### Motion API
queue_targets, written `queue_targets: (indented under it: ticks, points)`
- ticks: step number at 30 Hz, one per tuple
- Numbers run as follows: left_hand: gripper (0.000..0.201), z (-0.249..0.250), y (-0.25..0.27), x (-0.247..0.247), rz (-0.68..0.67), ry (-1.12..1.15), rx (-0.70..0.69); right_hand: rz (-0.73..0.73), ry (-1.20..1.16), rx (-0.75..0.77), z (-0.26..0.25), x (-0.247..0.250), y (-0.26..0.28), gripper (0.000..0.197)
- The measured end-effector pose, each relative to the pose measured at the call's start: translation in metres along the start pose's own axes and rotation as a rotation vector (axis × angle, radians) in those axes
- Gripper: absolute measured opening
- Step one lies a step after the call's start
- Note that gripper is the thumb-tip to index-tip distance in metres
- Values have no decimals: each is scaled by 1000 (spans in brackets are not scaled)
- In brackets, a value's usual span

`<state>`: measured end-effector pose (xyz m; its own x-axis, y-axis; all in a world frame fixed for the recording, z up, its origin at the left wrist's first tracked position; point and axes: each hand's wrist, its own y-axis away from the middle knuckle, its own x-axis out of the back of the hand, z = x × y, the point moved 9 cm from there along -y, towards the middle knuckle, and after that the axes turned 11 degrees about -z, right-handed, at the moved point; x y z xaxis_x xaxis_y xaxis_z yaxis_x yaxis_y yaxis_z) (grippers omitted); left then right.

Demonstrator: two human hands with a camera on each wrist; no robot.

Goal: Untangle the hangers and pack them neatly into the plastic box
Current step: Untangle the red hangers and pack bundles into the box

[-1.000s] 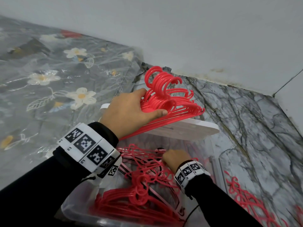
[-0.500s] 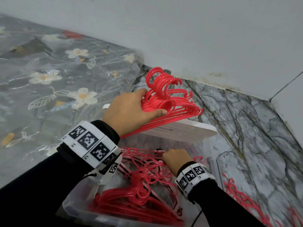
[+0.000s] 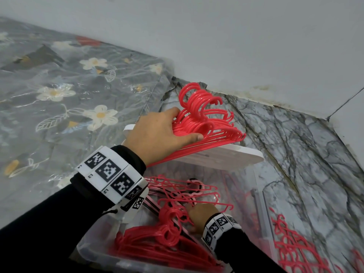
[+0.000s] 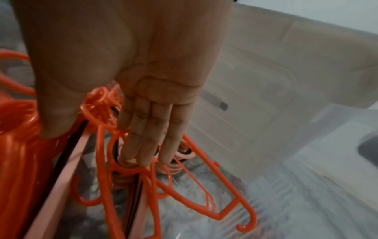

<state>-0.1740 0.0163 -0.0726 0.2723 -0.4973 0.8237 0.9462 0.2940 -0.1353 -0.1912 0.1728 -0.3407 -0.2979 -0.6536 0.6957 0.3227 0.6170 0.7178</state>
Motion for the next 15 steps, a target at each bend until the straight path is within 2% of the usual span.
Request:
queue_targets:
  ticks: [4, 9, 13, 15]
  points:
    - [80, -1, 0, -2, -13, 5, 1, 31, 21, 25, -10, 5, -7, 40]
    - [83, -5, -1, -1, -8, 3, 12, 99, 46, 50, 2, 19, -4, 42]
    - [81, -4, -1, -1, -4, -2, 3, 81, -17, 139, 5, 15, 3, 35]
    - [79, -2, -1, -2, -4, -18, -6, 79, -74, 204, -2, 11, 6, 40]
